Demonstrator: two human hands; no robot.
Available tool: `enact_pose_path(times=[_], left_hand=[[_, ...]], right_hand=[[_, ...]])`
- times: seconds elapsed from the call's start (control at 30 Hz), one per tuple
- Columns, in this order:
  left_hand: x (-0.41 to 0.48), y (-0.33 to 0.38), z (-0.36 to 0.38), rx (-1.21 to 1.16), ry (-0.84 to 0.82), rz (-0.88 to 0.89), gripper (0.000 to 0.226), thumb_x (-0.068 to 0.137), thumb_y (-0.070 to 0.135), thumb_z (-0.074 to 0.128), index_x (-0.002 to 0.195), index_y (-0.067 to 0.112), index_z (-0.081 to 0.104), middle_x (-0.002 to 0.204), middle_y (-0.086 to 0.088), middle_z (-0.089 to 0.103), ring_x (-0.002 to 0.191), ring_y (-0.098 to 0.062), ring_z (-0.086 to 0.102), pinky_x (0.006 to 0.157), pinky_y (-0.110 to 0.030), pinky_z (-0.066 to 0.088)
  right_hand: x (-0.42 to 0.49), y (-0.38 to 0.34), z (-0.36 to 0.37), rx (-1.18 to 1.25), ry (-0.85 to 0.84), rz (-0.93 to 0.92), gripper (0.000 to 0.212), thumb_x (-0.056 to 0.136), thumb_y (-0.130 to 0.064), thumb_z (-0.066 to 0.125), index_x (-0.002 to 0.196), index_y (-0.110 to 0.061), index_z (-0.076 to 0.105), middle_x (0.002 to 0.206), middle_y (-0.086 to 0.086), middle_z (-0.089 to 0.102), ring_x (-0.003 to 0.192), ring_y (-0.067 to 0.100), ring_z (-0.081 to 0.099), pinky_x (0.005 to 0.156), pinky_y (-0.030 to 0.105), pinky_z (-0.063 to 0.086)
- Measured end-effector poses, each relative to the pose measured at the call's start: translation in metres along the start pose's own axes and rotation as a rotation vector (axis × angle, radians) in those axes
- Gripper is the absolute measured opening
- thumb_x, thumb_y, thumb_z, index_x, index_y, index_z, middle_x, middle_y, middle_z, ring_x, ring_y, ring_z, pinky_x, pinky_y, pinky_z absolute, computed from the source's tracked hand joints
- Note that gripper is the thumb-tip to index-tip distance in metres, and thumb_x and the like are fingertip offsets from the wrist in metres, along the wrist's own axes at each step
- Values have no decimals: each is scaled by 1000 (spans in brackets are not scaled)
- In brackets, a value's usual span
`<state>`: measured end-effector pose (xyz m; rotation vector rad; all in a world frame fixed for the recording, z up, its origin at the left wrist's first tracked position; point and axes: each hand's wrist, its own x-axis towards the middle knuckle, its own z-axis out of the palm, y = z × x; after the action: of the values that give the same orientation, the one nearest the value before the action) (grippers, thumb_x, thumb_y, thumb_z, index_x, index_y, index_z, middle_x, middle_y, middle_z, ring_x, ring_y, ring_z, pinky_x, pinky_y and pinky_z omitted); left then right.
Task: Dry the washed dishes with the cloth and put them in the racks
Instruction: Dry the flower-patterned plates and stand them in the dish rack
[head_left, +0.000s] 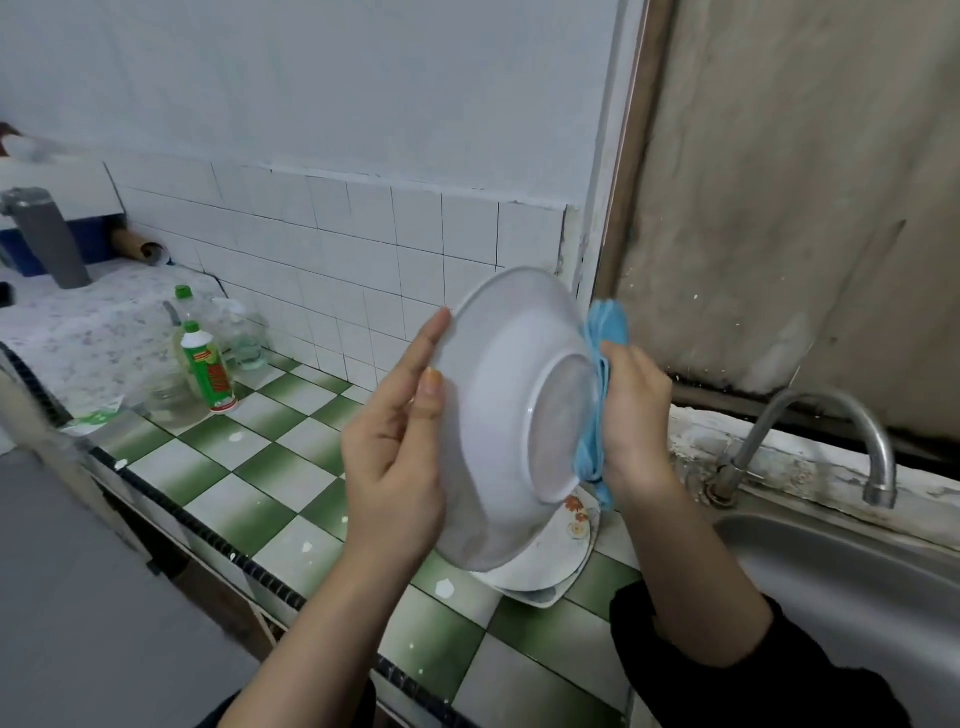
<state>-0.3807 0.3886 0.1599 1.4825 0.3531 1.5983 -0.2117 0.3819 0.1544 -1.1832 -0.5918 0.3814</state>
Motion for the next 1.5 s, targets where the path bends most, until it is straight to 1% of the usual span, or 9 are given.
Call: enact_pose_path(times=[0.13,0.23,0.33,0.57,0.83,0.93,1.3,1.4,1.5], left_hand=[[9,2,0,16,-105,16,38,95,7,41,126,26,50,115,33,63,116,8,55,97,-11,40],[11,-2,2,19,-142,4,38,95,8,42,127,27,50,113,31,64,115,6,57,97,-13,42],[14,-9,0,-2,-101,-35,37,94,9,42,126,27,50,110,31,66,111,7,58,93,-11,43],[18,-14,-3,-74,125,-88,34,101,4,42,127,20,55,77,23,69,74,6,60,72,-10,47],[21,-11,-8,-98,116,-115,34,101,5,43,131,19,50,103,27,70,95,5,63,83,-13,49],[16,-12,-6,-73,82,-117,29,94,17,47,116,26,63,120,15,68,111,-7,61,96,-24,48],[36,-20,13,-153,459,-231,28,103,9,41,120,21,61,110,-2,68,93,-6,64,84,-19,52],[42,-15,2,-315,470,-274,32,103,5,38,129,13,55,89,9,74,80,-1,68,70,-15,52],[43,-9,-12,-325,392,-286,32,103,5,36,131,13,52,87,16,74,83,1,68,70,-15,52]], right_hand=[[-1,-6,9,-68,38,18,20,88,-25,51,70,-16,47,68,4,41,66,16,38,64,32,31],[-14,-24,26,-192,-58,-265,16,88,-28,49,79,-22,61,69,-15,52,65,3,48,65,26,39],[-37,-18,34,-372,-177,-612,40,91,-24,50,127,-13,62,123,-4,65,119,16,59,102,36,45],[-65,60,14,-534,-273,-1221,39,97,-24,44,133,-13,53,151,6,43,141,33,38,115,52,28],[-38,55,0,-182,-222,-608,49,94,-27,42,142,-39,43,159,-1,29,151,21,15,122,40,18],[-24,33,4,-80,-164,-222,63,83,-50,44,143,-30,45,152,1,43,144,18,34,119,42,28],[-69,54,13,-567,-295,-999,52,91,-22,48,142,-18,43,154,12,36,148,30,23,118,56,22],[-66,60,5,-400,-199,-756,55,94,-27,47,148,-28,36,158,13,28,150,27,18,119,56,18],[-62,46,-1,-35,-118,-233,56,92,-40,48,146,-28,41,144,7,50,134,14,46,109,29,39]])
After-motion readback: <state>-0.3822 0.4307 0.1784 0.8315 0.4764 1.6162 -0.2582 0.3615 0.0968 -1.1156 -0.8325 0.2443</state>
